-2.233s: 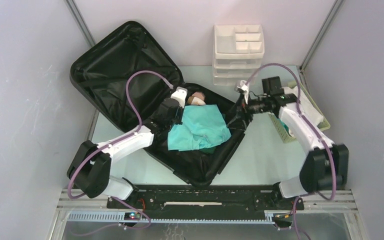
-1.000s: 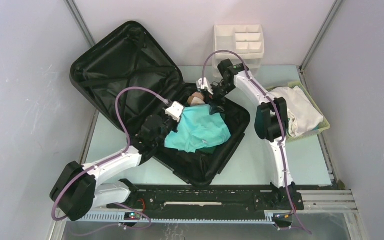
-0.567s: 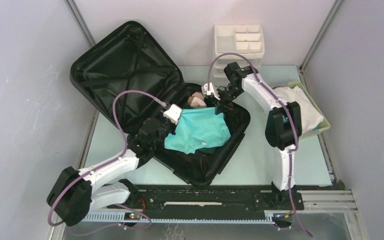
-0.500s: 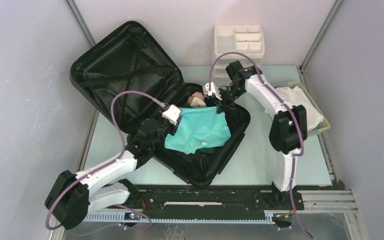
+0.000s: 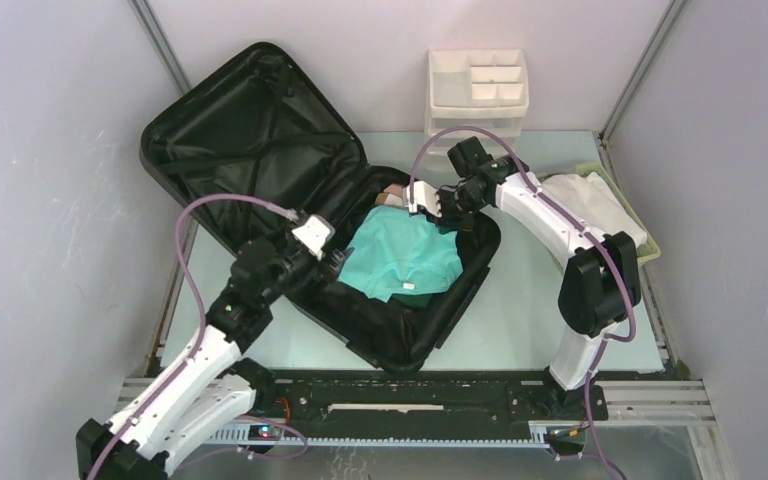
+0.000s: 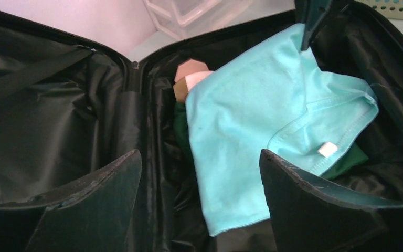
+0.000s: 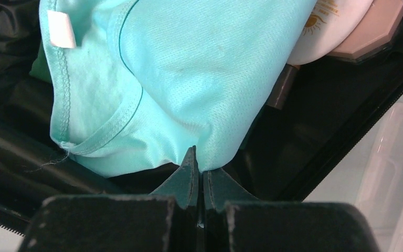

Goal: Open, take out, and arrange the luggage

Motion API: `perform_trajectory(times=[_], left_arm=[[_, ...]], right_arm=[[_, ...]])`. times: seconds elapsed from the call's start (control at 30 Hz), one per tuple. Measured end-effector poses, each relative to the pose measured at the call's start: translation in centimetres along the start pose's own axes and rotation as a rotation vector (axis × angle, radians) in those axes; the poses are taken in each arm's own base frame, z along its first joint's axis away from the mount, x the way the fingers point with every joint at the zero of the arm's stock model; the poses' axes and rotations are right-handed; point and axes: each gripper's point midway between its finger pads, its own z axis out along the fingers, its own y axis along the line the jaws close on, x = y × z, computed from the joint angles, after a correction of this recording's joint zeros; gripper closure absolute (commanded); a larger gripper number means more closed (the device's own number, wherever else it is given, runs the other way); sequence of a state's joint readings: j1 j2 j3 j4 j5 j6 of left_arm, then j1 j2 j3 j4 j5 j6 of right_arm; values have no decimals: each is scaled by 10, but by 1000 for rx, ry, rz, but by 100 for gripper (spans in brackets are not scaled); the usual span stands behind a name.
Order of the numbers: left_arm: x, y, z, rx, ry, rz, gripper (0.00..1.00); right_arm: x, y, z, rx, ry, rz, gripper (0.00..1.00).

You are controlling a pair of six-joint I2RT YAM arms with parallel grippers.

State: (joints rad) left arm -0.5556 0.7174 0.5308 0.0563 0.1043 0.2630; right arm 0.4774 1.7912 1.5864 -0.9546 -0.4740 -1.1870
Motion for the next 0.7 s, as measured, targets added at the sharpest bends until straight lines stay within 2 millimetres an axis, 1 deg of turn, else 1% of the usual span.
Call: perform_trajectory(times=[0.07,0.13,0.17,0.23,0.27,0.33,0.43,0.6,0.7], left_arm=[[-3,12,3,16,6,-24,12],[-6,21,13,40,17,-67,11],[-5,24,22,58,35,-100,11],[-5,28,44,99,66,-173,1],[-2,29,56,120,89,-210,0],[6,30,81,158,138,-300,0],[20,31,112,197,202,-432,0],[51,33,149,215,300,-658,0],[67,28,162,220,347,-764,0]], right_arm=[[1,-1,1,6,6,9,100],[0,-2,0,18,7,16,100],[-1,-3,0,24,7,19,100],[-1,-2,-1,32,6,25,100],[-1,-1,-2,33,5,28,100],[-2,2,-3,41,0,26,100],[-5,8,-5,48,-8,21,100],[-7,15,-2,43,-12,19,100],[-6,16,-1,44,-13,21,100]])
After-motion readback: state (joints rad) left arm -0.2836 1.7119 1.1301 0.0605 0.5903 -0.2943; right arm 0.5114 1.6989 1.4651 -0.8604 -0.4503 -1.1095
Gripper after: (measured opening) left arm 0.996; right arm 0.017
